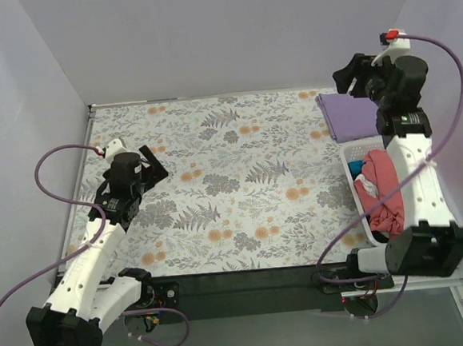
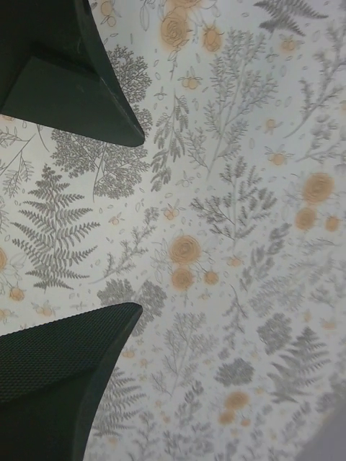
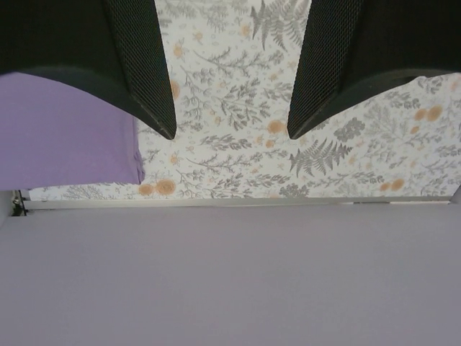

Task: Fold and stack the t-shirts
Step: Reset both grippers

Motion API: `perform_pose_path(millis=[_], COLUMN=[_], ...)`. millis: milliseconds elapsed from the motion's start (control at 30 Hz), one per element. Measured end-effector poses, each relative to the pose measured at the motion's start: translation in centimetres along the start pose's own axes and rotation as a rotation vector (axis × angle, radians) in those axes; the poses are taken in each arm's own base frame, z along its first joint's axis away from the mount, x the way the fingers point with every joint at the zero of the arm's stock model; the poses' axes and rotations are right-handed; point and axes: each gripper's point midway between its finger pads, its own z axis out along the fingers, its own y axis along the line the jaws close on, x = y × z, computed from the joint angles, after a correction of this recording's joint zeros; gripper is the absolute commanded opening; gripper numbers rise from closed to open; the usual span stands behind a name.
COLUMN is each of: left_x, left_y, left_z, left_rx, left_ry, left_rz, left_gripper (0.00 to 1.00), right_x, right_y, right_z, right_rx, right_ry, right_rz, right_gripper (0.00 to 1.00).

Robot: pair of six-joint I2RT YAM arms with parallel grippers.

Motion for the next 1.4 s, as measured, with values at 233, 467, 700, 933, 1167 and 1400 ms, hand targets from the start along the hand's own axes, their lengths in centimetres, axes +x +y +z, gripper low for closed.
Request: perform_pose_path(millis=[233, 467, 700, 933, 1167, 1400], left_x=[-11.4, -18.8, -17.4, -13.6, -12.1, -12.1], left_y=[-2.1, 0.3, 2.9, 3.9, 4.4, 3.6], left_z=[-8.9, -18.8, -18.5, -15.1, -15.3, -15.0], left_rx=[0.07, 0.041, -0.071, -0.118, -0.047, 0.039], left_ry=[-0.278, -0.532, -0.532, -0.446, -0.489, -0.547], left_rz=[-0.068, -0.164, -0.174, -0.141, -0.183, -0.195], left_gripper=[0.98, 0.98, 0.98, 0.98, 0.98, 0.98], right_x=[0.1, -2.6, 0.0, 1.4, 1.7, 2.2], right_y=[1.9, 4.8, 2.5, 2.3, 2.6, 2.9], right_z=[-13.2, -23.8, -26.5, -25.8, -26.2, -26.3], right_rx=[0.119, 0.155, 0.253, 0.246, 0.222, 0.196], right_ry=[-0.113, -0.37, -0.412, -0.378, -0.392, -0.4], right_rz=[-0.067, -0.166, -0.206, -0.256, -0.27, -0.281], right_gripper=[0.87, 0.98, 0.98, 0.98, 0.98, 0.99])
